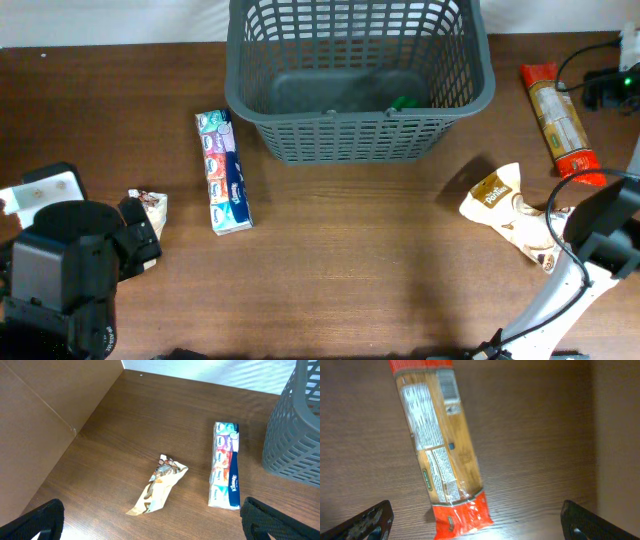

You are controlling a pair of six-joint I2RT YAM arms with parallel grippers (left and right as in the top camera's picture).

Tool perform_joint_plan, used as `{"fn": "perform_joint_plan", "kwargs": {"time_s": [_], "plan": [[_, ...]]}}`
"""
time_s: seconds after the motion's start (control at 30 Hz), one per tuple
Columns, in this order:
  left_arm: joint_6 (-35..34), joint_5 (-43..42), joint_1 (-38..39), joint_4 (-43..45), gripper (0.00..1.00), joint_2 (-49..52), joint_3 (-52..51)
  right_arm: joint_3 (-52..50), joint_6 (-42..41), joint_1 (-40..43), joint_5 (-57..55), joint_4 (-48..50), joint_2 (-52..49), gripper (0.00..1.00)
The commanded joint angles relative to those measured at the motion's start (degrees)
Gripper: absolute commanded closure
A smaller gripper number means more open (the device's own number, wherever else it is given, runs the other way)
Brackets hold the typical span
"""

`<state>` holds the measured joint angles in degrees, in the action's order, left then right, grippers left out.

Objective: Pack container
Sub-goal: 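Move the right gripper toward the red-orange pasta package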

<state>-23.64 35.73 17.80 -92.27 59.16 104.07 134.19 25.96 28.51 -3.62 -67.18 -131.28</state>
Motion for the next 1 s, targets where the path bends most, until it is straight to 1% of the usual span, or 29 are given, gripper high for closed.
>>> {"fn": "perform_joint_plan", "kwargs": {"time_s": [0.0, 0.5, 0.67, 0.8, 0.97], "plan": [[-0.7, -0.4, -0.3, 0.0, 0.00, 0.1, -0.2, -1.2, 1.0, -0.1, -1.3, -0.4, -5.0, 0.01], [-0.7, -0.4, -0.3, 0.0, 0.00, 0.1, -0.2, -1.2, 2.2, -0.5, -3.7, -0.9, -12.4, 0.01], [-0.7, -0.4, -0.3, 0.0, 0.00, 0.1, -0.2, -1.2, 2.4, -0.5, -2.4, -1.8, -13.6, 0.01], [-0.7, -0.4, -0.3, 0.0, 0.00, 0.1, -0.2, -1.2, 4.3, -0.5, 0.8, -0.9, -13.6, 0.01], [-0.7, -0.4, -0.3, 0.0, 0.00, 0.1, -0.2, -1.2, 4.3, -0.5, 1.6, -0.2, -14.6, 0.01]]}}
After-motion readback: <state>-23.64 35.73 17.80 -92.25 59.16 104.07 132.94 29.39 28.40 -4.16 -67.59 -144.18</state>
